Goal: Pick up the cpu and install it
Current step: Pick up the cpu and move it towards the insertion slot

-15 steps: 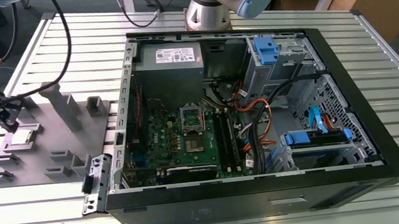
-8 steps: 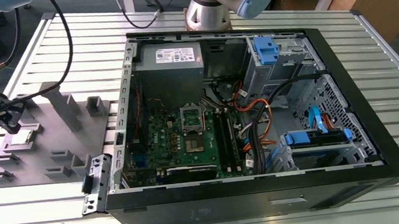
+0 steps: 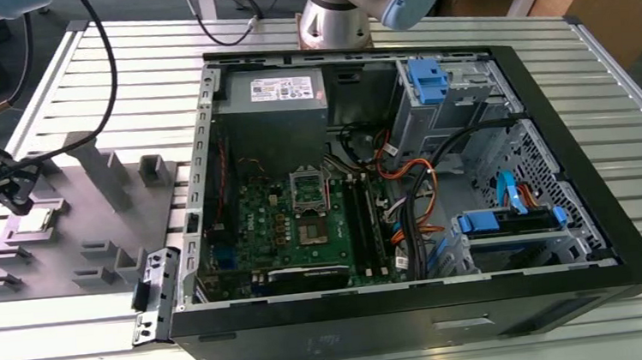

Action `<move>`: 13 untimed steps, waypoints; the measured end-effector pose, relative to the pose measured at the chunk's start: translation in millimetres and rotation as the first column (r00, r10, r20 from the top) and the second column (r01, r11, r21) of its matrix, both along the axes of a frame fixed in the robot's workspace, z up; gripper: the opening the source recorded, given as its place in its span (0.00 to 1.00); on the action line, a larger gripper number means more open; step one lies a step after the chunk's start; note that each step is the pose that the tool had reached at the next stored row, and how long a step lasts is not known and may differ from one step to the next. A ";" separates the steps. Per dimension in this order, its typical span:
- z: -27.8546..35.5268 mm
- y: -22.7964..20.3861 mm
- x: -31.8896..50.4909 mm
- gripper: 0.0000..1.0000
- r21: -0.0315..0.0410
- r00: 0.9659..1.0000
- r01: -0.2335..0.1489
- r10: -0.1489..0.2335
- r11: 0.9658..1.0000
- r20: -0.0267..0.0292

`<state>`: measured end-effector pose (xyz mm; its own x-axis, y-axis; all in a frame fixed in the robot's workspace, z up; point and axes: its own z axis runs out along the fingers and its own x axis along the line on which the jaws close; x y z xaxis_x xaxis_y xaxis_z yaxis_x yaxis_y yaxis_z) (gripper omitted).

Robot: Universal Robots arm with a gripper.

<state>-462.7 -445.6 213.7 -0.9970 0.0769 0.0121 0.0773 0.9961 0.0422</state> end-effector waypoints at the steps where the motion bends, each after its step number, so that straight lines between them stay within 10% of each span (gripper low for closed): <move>1: 0.0 0.0 0.0 0.11 0.000 1.000 0.000 0.000 1.000 0.000; 13: -0.1 0.0 0.0 0.53 0.000 1.000 0.000 0.000 1.000 0.000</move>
<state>-462.7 -445.6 213.6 -0.9970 0.0769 0.0120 0.0773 0.9961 0.0420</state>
